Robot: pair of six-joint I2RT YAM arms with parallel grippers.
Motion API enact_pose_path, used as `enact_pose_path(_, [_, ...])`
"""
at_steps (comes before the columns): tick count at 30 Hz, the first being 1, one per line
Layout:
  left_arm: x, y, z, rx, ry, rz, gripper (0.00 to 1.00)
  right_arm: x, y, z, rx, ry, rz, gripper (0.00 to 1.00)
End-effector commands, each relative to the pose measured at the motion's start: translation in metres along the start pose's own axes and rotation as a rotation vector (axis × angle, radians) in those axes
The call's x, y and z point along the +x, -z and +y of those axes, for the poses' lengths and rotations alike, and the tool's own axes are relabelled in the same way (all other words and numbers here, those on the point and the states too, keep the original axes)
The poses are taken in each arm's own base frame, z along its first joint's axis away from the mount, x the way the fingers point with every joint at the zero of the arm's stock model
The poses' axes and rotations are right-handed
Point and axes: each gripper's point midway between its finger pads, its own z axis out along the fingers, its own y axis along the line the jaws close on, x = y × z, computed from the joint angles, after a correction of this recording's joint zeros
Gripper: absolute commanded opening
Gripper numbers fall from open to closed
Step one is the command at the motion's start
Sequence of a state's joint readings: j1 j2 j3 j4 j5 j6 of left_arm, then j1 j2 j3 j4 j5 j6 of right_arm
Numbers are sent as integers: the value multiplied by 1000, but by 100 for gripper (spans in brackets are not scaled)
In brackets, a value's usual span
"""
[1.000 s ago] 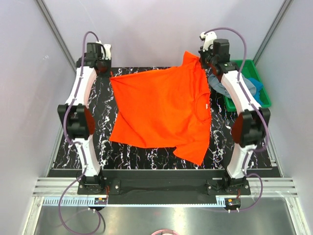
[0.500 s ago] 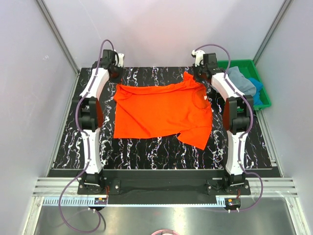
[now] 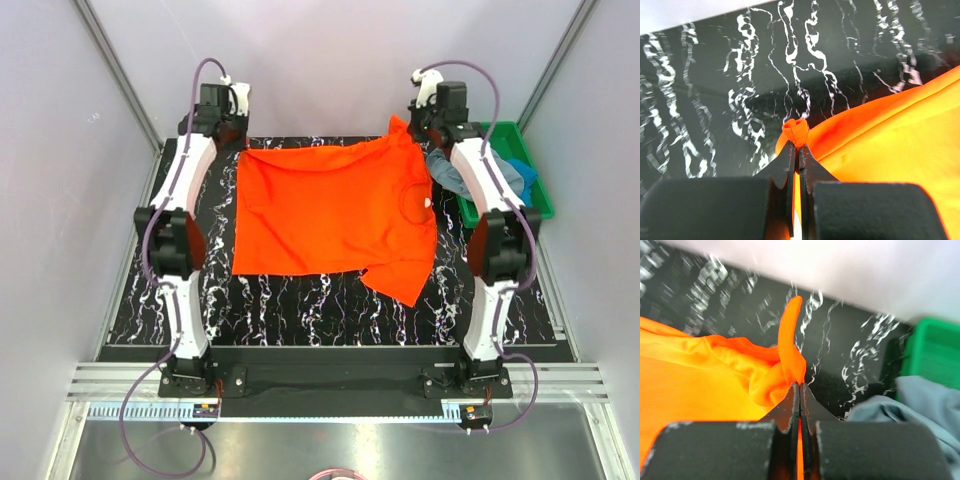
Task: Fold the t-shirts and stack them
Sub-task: Flatten the tshirt out
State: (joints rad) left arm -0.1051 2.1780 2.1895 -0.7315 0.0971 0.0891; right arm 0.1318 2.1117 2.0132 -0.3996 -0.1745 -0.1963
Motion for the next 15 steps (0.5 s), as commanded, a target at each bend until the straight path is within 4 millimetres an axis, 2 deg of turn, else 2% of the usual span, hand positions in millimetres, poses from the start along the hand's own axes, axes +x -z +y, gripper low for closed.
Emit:
enact_pose_path(1, [-57, 94, -8, 4, -13, -194, 0, -99, 101, 7, 17, -2, -236, 0])
enact_pose_path(2, [-63, 124, -13, 19, -12, -225, 0, -106, 127, 13, 8, -4, -253, 0])
enact_pose_path(3, [-60, 136, -17, 31, -9, -229, 0, -107, 141, 17, 1, -15, -260, 0])
enact_pose_path(4, [-44, 138, -20, 42, -1, -198, 0, -108, 156, 20, -1, -20, -269, 0])
enact_pose_path(5, [-49, 169, -25, 51, -7, -253, 0, -107, 184, 28, -12, -16, -285, 0])
enact_pose_path(6, [-43, 179, -28, 58, -1, -259, 0, -106, 199, 31, -12, -15, -296, 0])
enact_pose_path(7, [-19, 176, -32, 68, 23, -214, 0, -102, 212, 33, -11, -26, -300, 0])
enact_pose_path(8, [-19, 201, -36, 69, 26, -264, 0, -92, 237, 40, -13, -35, -300, 0])
enact_pose_path(9, [7, 196, -38, 75, 43, -216, 0, -82, 247, 45, -25, -58, -284, 0])
enact_pose_path(10, [15, 202, -41, 86, 47, -216, 0, -73, 257, 50, -37, -66, -269, 0])
enact_pose_path(11, [19, 221, -47, 96, 35, -249, 0, -53, 274, 60, -57, -81, -239, 0])
enact_pose_path(12, [44, 215, -49, 101, 35, -205, 0, -45, 283, 62, -58, -108, -233, 0])
enact_pose_path(13, [51, 220, -51, 98, 29, -210, 0, -38, 292, 66, -63, -114, -229, 0])
enact_pose_path(14, [51, 240, -50, 83, 17, -263, 0, -27, 308, 74, -81, -112, -235, 0])
enact_pose_path(15, [66, 239, -50, 78, 21, -244, 0, -24, 316, 76, -83, -116, -244, 0])
